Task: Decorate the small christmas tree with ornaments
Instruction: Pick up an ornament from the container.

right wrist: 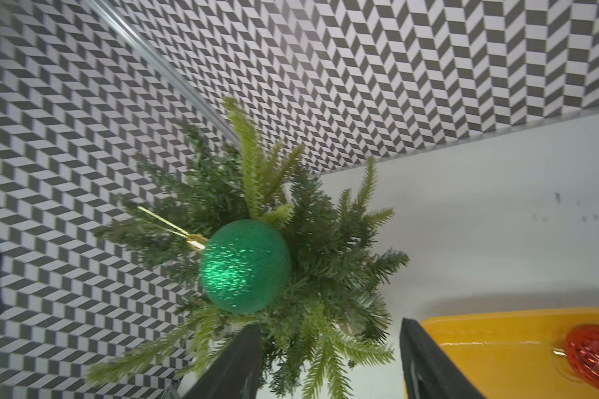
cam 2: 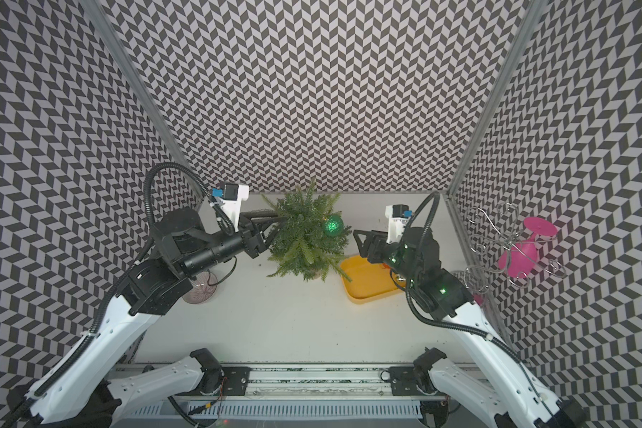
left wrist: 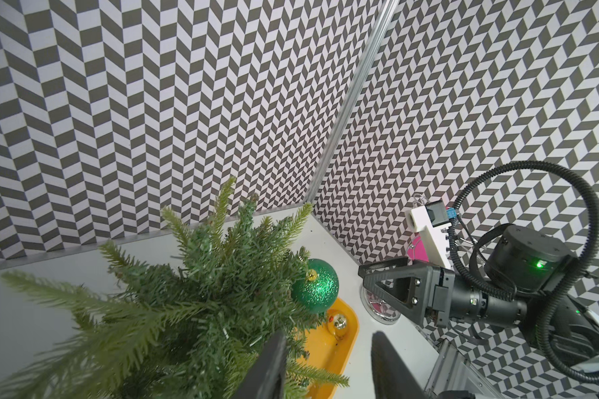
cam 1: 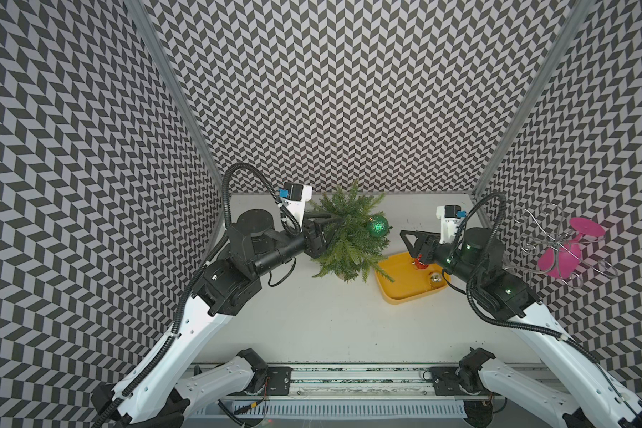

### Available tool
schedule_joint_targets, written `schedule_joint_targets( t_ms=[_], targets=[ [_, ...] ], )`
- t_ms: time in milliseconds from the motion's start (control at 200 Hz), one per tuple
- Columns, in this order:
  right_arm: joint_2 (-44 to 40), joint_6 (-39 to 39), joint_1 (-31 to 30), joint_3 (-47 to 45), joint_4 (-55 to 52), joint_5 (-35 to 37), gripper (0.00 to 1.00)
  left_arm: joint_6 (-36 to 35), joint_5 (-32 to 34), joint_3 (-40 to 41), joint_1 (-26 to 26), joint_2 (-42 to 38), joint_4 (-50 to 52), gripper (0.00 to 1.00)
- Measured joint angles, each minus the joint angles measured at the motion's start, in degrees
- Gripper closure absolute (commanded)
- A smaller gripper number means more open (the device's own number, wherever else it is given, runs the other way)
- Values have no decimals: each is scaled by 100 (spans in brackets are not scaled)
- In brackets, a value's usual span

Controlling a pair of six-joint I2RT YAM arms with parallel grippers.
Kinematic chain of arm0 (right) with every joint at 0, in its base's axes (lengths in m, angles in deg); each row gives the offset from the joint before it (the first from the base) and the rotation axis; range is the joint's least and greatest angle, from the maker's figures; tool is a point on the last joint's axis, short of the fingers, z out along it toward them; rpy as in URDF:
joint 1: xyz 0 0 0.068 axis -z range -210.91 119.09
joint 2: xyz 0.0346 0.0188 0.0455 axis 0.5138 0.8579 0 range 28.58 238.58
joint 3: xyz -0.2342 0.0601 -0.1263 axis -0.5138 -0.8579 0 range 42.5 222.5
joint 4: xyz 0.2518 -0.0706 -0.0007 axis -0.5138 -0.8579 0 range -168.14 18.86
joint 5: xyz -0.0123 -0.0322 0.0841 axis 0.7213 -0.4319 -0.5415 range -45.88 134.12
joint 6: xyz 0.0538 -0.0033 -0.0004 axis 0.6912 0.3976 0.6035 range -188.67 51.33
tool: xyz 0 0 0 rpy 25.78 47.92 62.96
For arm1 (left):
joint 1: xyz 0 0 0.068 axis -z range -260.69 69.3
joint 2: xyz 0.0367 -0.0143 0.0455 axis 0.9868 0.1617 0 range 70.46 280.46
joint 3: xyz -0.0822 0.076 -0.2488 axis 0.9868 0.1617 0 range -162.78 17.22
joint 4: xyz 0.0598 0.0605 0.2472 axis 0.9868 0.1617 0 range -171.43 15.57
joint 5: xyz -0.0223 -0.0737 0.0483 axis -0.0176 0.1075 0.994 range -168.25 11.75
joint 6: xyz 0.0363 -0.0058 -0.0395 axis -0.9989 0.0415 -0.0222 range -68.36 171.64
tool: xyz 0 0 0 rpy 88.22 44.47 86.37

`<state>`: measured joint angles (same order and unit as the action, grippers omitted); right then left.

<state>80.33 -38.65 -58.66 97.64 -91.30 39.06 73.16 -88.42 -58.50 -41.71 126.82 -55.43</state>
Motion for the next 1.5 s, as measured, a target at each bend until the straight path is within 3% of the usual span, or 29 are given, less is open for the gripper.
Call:
schedule_joint_targets(
  t_ms=[320, 661, 1167, 1497],
  targets=[
    [581, 24, 304, -149, -826, 1078, 31, -96, 138, 748, 0, -623, 310, 53],
    [1331, 103, 533, -828, -929, 1554, 30, -85, 131, 1338, 0, -796, 323, 53],
    [2695, 151, 1384, -920, -291, 1355, 30, -68, 87, 1530, 0, -809, 227, 53],
    [3467, 149, 1515, -669, 66, 973, 30, -61, 92, 1604, 0, -811, 195, 53]
  ],
)
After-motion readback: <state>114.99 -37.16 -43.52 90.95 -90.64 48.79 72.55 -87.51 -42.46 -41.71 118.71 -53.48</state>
